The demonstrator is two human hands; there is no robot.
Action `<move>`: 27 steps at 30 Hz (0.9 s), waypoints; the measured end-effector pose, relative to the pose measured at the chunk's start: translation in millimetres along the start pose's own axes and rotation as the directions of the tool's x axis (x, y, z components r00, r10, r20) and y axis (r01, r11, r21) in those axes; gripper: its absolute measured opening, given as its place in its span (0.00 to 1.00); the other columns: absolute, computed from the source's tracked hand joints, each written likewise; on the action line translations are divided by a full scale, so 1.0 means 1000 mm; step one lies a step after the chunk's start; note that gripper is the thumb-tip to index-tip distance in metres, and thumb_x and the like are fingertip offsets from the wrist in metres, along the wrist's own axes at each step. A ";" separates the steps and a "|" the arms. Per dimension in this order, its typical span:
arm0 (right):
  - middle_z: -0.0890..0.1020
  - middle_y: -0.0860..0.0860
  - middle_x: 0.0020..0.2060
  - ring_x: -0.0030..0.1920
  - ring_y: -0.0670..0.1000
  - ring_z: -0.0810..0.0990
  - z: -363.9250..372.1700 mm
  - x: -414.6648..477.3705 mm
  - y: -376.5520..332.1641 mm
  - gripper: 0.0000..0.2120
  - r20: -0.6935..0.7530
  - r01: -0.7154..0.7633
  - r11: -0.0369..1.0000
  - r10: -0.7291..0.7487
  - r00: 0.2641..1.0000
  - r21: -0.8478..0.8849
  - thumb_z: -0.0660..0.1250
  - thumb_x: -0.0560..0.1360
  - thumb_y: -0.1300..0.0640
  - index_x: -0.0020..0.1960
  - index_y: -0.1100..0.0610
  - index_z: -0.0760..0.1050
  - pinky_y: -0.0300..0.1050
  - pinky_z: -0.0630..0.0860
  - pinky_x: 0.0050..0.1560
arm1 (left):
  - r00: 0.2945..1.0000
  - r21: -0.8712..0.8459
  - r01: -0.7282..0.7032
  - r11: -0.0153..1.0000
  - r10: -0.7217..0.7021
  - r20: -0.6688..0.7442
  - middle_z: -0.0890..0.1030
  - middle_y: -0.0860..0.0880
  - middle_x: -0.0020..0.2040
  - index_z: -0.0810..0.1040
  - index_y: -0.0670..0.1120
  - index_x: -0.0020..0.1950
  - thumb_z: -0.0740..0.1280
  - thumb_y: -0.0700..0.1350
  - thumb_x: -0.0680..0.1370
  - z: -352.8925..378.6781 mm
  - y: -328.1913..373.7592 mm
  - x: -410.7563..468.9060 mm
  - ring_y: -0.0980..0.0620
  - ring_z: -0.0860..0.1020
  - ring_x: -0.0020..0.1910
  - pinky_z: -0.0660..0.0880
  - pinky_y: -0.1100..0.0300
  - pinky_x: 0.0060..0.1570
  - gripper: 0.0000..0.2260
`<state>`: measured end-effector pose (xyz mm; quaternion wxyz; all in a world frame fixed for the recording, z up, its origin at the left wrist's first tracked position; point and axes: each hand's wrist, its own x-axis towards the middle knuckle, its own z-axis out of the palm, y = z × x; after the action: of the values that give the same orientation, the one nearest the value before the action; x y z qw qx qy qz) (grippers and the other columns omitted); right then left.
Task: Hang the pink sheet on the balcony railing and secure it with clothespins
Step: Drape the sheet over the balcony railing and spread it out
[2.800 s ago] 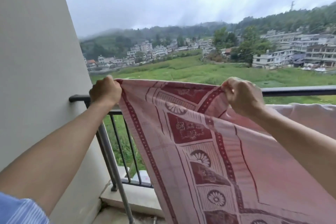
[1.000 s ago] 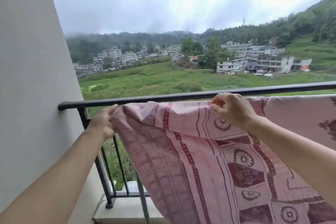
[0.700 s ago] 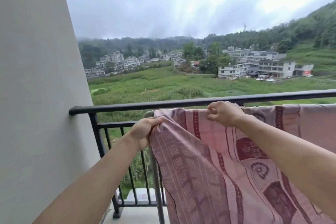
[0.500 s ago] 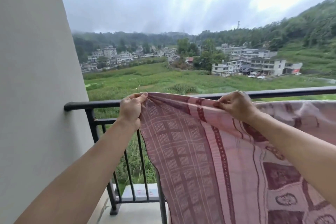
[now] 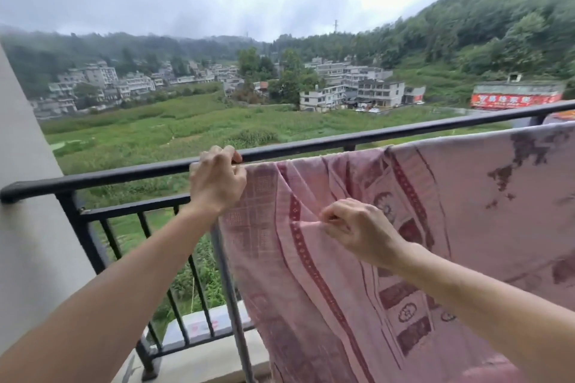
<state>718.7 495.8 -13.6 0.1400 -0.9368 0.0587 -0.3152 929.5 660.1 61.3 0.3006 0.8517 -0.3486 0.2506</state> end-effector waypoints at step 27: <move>0.81 0.55 0.54 0.50 0.56 0.79 -0.275 -0.202 0.423 0.21 -0.152 -0.863 0.422 0.906 0.395 0.276 0.72 0.72 0.48 0.61 0.56 0.76 0.54 0.78 0.55 | 0.897 0.143 -0.431 0.891 0.406 0.176 0.72 0.37 0.61 0.75 0.40 0.61 0.66 0.48 0.75 0.209 0.400 -0.017 0.37 0.70 0.60 0.67 0.43 0.60 0.18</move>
<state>381.9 70.7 -46.4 0.3474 -0.6930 0.5427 -0.3234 666.0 294.0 40.5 0.1365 0.7954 -0.5205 0.2789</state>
